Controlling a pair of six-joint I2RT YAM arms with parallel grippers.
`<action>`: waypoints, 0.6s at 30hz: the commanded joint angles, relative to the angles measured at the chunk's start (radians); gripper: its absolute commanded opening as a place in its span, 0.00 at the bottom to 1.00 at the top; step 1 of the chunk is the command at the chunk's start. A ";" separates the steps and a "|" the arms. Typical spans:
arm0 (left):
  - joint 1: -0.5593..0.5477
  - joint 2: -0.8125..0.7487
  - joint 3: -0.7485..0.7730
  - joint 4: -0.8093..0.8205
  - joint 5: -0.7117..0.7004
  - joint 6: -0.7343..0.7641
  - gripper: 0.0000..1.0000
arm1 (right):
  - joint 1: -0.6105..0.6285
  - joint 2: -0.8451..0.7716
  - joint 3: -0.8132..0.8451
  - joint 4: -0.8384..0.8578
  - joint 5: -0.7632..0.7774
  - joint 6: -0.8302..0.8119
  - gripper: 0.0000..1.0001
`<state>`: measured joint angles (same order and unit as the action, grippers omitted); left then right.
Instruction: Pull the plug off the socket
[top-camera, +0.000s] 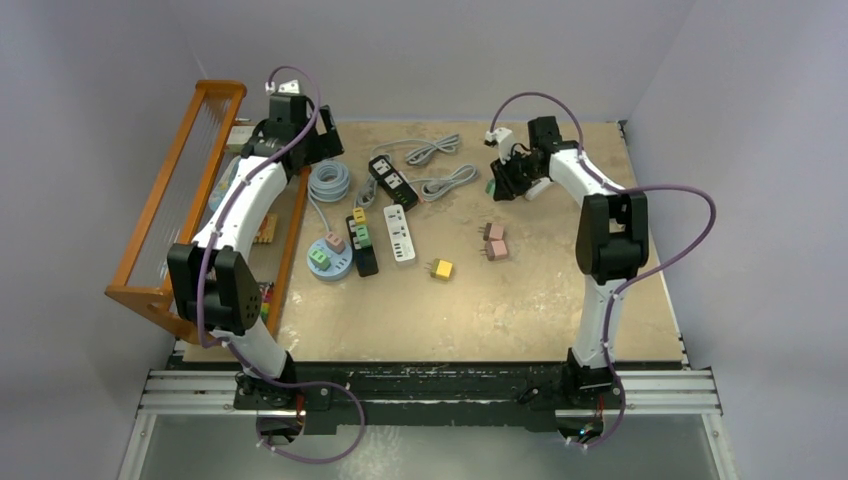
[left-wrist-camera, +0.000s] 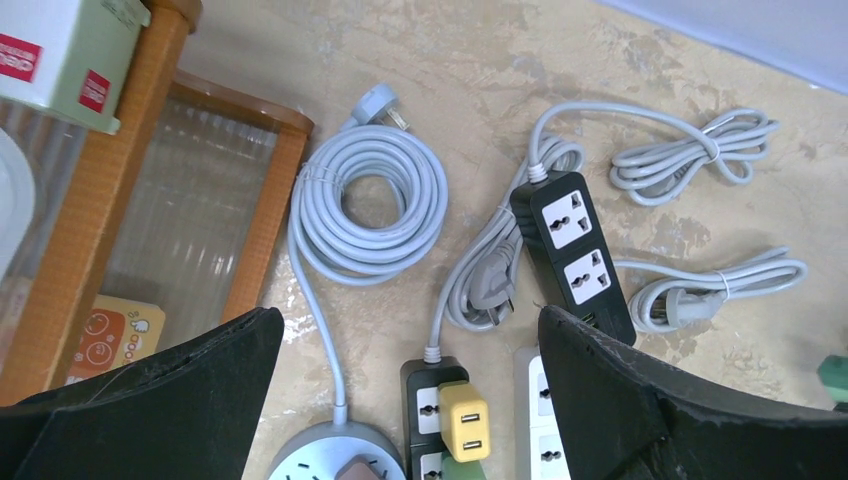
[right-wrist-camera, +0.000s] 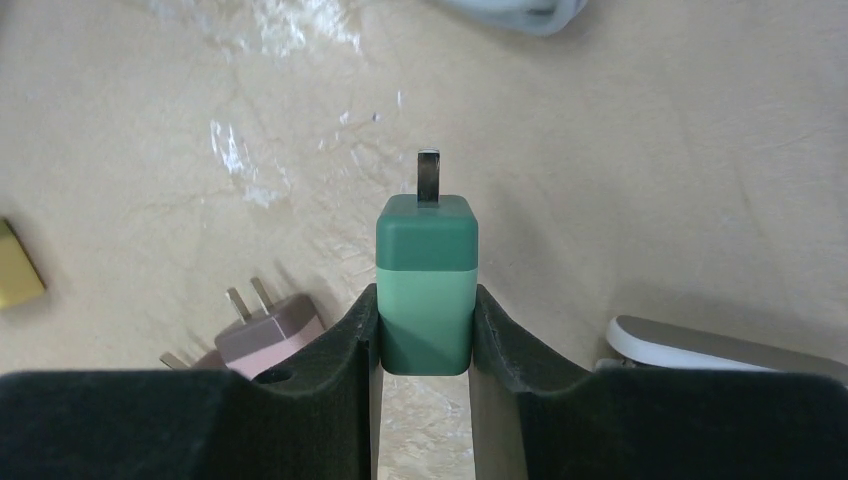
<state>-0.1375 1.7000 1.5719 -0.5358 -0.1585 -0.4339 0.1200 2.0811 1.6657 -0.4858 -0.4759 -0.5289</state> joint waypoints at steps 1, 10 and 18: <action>0.010 -0.069 -0.011 0.057 -0.032 0.025 1.00 | -0.018 0.023 0.004 -0.099 -0.068 -0.119 0.00; 0.010 -0.071 -0.020 0.070 -0.054 0.037 1.00 | -0.017 0.054 -0.064 -0.144 -0.056 -0.158 0.09; 0.012 -0.057 -0.020 0.072 -0.062 0.050 1.00 | -0.021 0.027 -0.071 -0.021 0.040 -0.062 0.23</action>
<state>-0.1375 1.6661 1.5532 -0.5110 -0.1997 -0.4137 0.0998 2.1422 1.6005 -0.5606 -0.5137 -0.6323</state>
